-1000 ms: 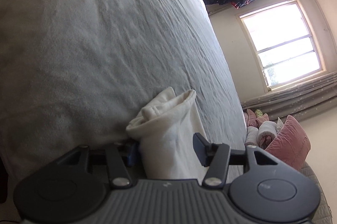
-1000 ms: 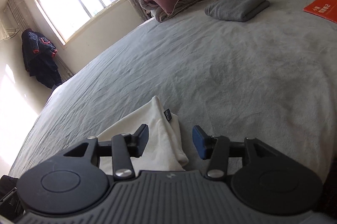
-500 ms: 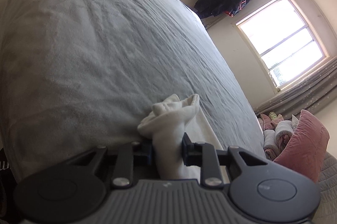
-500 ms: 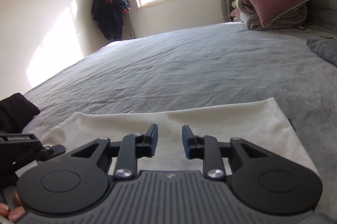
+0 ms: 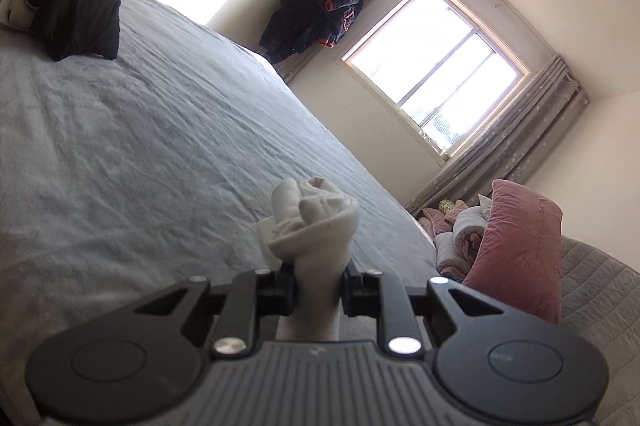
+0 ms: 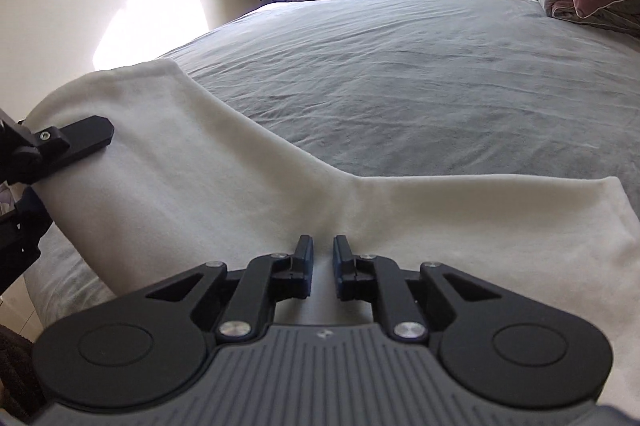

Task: Fold clothes

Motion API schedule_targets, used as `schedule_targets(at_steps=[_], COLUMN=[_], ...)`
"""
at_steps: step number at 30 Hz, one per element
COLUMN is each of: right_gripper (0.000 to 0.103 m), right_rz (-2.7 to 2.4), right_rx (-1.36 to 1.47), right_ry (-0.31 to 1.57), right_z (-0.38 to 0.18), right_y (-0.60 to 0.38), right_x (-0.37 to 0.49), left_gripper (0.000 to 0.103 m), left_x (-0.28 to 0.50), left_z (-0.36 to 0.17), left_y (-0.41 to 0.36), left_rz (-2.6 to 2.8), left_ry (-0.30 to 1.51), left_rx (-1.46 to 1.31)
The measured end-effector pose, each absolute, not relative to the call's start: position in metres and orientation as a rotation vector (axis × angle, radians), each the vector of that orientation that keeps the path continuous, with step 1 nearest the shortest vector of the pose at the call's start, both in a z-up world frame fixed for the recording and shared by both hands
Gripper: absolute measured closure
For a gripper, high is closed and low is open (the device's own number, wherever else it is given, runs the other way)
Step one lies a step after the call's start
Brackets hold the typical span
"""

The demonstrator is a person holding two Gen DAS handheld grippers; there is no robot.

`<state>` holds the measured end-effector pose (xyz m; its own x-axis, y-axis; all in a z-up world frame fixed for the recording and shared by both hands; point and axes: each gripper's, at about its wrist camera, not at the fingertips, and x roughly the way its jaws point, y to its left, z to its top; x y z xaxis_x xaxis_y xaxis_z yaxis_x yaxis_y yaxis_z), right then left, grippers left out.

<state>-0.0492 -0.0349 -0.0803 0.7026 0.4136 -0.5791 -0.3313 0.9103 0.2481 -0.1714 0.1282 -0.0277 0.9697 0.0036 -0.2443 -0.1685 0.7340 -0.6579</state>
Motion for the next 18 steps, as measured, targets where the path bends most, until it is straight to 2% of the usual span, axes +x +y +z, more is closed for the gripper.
schedule_targets(at_steps=[2,4,6,7,18], right_gripper=[0.083,0.074,0.053,0.051,0.048], right_rz=[0.431,0.445,0.459,0.449,0.369], right_rx=[0.21,0.292,0.373,0.404,0.72], right_ry=[0.681,0.686,0.691,0.687,0.702], right_z=[-0.078,-0.076,-0.074,-0.07,-0.058], right_y=[-0.048,-0.062,-0.075,-0.083,-0.167], right_x=[-0.051,-0.053,-0.055,-0.058,-0.074], left_gripper=[0.082,0.082,0.082,0.082,0.081], left_x=[-0.174,-0.175,-0.175,-0.176,-0.171], left_z=[-0.021,-0.016,-0.013,-0.012,-0.006], left_y=[0.12,0.113,0.105,0.102,0.048], left_rz=[0.075,0.055,0.033,0.023,-0.125], left_ry=[0.224,0.219,0.217,0.215,0.244], left_rx=[-0.703,-0.677,-0.656,-0.645,-0.517])
